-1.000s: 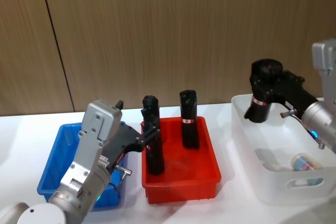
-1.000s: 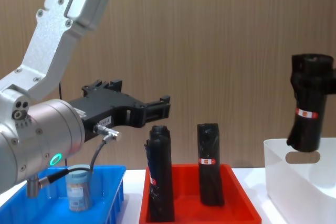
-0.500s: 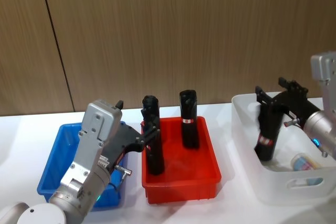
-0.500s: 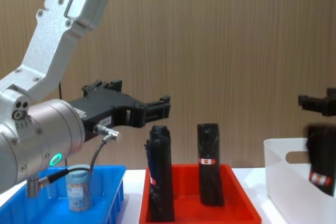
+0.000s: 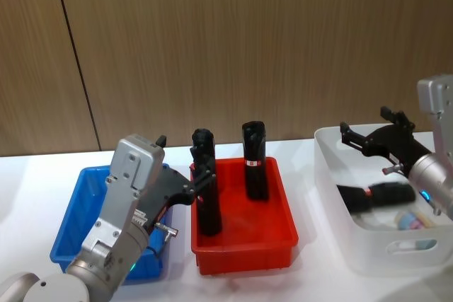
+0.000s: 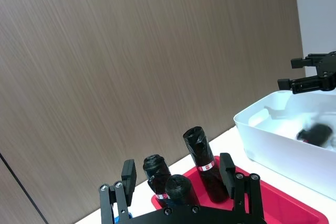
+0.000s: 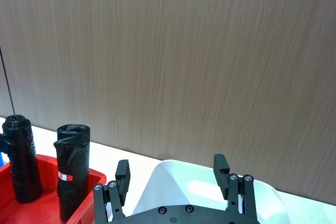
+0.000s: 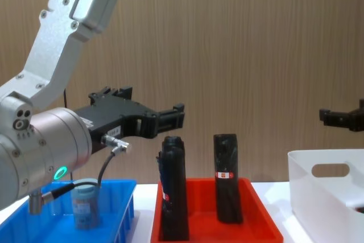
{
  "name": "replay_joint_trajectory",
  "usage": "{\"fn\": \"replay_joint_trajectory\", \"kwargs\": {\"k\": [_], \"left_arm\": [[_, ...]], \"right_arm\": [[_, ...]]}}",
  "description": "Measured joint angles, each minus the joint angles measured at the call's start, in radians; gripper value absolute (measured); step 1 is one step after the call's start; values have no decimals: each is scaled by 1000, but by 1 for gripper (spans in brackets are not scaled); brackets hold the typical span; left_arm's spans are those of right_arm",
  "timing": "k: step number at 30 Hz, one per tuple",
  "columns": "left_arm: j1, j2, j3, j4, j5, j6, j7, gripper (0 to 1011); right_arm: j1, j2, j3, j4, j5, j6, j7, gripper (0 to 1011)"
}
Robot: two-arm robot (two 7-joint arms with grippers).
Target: Pick the cotton swabs from the blue box and place them into the white box.
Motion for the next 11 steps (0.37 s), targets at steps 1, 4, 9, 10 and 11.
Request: {"fn": "replay_joint_trajectory", "kwargs": {"k": [1,4,9,10,11], "left_arm": [[0,0,0,0,0,0,0,1004],[0,0,0,0,0,0,0,1004],[0,0,0,0,0,0,0,1004],[0,0,0,0,0,0,0,1004],[0,0,0,0,0,0,0,1004]], "right_arm": [[0,0,0,0,0,-1,0,1002],[0,0,0,1,0,-2,0,1002],[-1,0,-1,3,-1,-3,0,1002],[-1,0,-1,4,-1,-4,0,1002],[-1,0,-1,4,-1,-4,0,1002]]}}
